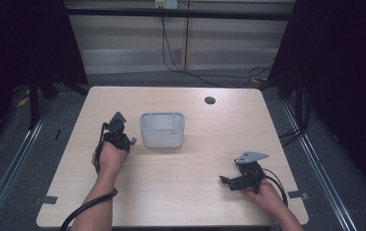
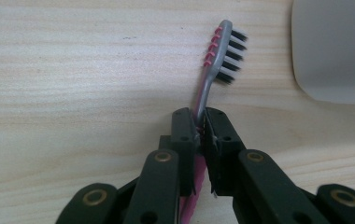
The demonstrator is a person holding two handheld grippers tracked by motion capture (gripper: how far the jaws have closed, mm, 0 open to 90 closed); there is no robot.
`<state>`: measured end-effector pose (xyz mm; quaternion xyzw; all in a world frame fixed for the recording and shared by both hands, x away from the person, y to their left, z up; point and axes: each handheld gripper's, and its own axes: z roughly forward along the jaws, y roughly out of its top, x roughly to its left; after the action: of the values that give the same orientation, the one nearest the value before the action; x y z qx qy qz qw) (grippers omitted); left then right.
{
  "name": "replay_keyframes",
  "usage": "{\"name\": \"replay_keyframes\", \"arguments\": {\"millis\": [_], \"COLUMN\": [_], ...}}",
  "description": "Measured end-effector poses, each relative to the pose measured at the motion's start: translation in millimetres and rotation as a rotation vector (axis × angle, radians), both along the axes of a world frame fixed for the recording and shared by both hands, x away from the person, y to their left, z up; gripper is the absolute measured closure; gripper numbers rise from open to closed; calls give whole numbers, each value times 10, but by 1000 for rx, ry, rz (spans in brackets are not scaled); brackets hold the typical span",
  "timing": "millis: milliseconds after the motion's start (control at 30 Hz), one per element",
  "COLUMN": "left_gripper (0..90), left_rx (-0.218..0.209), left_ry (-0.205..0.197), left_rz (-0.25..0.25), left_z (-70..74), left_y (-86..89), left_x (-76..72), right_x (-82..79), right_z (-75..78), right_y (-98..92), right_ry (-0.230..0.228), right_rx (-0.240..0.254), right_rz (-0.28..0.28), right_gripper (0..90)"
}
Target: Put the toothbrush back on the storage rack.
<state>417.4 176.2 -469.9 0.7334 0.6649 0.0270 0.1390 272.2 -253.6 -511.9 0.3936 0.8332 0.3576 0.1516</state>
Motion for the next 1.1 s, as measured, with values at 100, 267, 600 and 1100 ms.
{"name": "replay_keyframes", "arguments": {"millis": [100,267,600,1100], "left_gripper": [834,834,835,834], "left_rx": [-19,-41,-66,-135], "left_ry": [-4,-10,-36,-125], "left_rz": [-4,-2,2,-8], "left_z": [-3,-8,81,288], "left_y": [46,96,162,268], "left_x": [-7,-19,-26,-46], "right_x": [0,1,1,3], "right_z": [0,0,0,-1], "right_y": [0,-1,-1,-1], "right_ry": [0,0,0,-2], "right_rx": [0,0,0,0], "right_rz": [0,1,1,2], "right_gripper": [88,88,88,88]}}
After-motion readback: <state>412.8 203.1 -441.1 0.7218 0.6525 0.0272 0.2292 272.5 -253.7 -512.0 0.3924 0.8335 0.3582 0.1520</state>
